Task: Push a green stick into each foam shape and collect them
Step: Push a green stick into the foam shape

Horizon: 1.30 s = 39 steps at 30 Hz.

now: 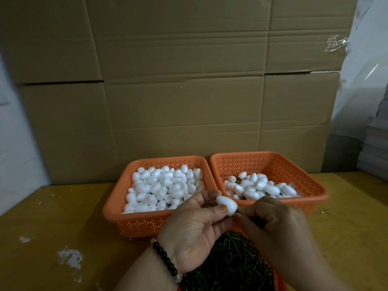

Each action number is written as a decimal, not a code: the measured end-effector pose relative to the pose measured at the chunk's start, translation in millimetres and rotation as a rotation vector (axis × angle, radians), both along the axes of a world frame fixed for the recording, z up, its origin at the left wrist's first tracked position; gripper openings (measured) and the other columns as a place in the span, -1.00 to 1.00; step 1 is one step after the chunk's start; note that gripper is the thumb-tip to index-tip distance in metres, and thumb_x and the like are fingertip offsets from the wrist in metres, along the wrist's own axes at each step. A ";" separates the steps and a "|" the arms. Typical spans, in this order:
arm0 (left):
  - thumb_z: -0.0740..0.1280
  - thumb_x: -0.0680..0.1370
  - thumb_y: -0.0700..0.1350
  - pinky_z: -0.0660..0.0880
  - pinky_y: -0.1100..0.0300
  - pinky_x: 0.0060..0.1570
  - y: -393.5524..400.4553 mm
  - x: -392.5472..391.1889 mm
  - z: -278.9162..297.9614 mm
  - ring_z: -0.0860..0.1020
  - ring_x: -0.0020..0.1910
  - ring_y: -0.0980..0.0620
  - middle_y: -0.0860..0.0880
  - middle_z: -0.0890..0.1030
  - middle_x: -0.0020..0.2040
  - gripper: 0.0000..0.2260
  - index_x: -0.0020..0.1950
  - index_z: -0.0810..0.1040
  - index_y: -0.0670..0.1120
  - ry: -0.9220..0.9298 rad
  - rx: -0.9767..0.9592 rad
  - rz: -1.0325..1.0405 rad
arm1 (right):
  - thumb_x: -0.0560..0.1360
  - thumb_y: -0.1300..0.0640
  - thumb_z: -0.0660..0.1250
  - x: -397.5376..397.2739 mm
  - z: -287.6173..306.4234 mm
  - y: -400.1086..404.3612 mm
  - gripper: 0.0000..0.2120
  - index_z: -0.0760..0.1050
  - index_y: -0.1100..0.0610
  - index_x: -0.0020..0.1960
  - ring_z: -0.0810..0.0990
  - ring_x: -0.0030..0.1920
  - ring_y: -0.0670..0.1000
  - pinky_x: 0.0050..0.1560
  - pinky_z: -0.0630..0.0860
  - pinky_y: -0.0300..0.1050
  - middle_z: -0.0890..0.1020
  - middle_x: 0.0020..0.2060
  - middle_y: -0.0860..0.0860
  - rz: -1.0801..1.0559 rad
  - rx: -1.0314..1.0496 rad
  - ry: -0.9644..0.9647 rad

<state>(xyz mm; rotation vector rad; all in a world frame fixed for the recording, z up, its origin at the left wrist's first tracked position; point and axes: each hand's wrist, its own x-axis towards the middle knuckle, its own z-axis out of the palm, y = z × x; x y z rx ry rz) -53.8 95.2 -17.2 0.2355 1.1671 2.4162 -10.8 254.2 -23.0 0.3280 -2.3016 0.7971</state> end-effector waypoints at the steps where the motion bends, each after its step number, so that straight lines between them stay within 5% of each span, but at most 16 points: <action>1: 0.37 0.27 -0.41 0.62 0.13 -0.22 0.2 0.3 0.1 0.67 -0.19 -0.06 -0.20 0.66 -0.13 -0.72 -0.07 0.56 -0.19 -0.004 0.004 -0.001 | 0.30 0.11 0.55 0.2 0.2 -0.2 -0.92 0.67 -0.03 -0.26 0.54 -0.41 -0.18 -0.43 0.40 -0.40 0.54 -0.43 -0.18 0.001 -0.004 0.002; 20: 0.32 0.39 -0.36 0.63 0.09 -0.21 -3.2 -1.2 3.2 0.67 -0.17 -0.11 -0.27 0.65 0.01 -0.73 0.08 0.50 -0.24 -0.101 0.139 -0.041 | 0.24 -0.05 0.52 3.3 6.4 -3.8 -0.80 0.68 -0.09 -0.14 0.59 -0.27 -0.26 -0.30 0.48 -0.44 0.57 -0.36 -0.26 0.024 -0.104 0.000; 31: 0.35 0.40 -0.33 0.64 0.08 -0.22 -2.9 -2.7 2.5 0.66 -0.19 -0.12 -0.27 0.64 -0.06 -0.63 0.20 0.49 -0.27 -0.155 0.196 -0.039 | 0.27 -0.04 0.51 2.5 6.1 -3.8 -0.82 0.65 -0.12 -0.13 0.60 -0.30 -0.24 -0.33 0.53 -0.36 0.60 -0.33 -0.23 0.044 -0.124 0.059; 36: 0.39 0.39 -0.22 0.61 0.12 -0.31 -1.8 -1.6 4.1 0.63 -0.29 -0.05 -0.21 0.64 -0.16 -0.78 -0.01 0.65 -0.26 -0.218 0.185 -0.040 | 0.28 -0.15 0.44 2.0 4.8 -4.4 -0.76 0.64 -0.08 -0.10 0.60 -0.25 -0.23 -0.29 0.54 -0.35 0.60 -0.29 -0.22 0.049 -0.138 0.055; 39: 0.40 0.37 -0.11 0.60 0.15 -0.29 -0.4 -1.2 1.8 0.61 -0.32 -0.01 -0.15 0.64 -0.18 -0.79 -0.12 0.71 -0.23 -0.241 0.123 -0.071 | 0.27 -0.08 0.49 0.6 3.1 -3.6 -0.75 0.53 -0.24 -0.09 0.60 -0.19 -0.22 -0.21 0.55 -0.33 0.59 -0.24 -0.22 0.052 -0.150 0.057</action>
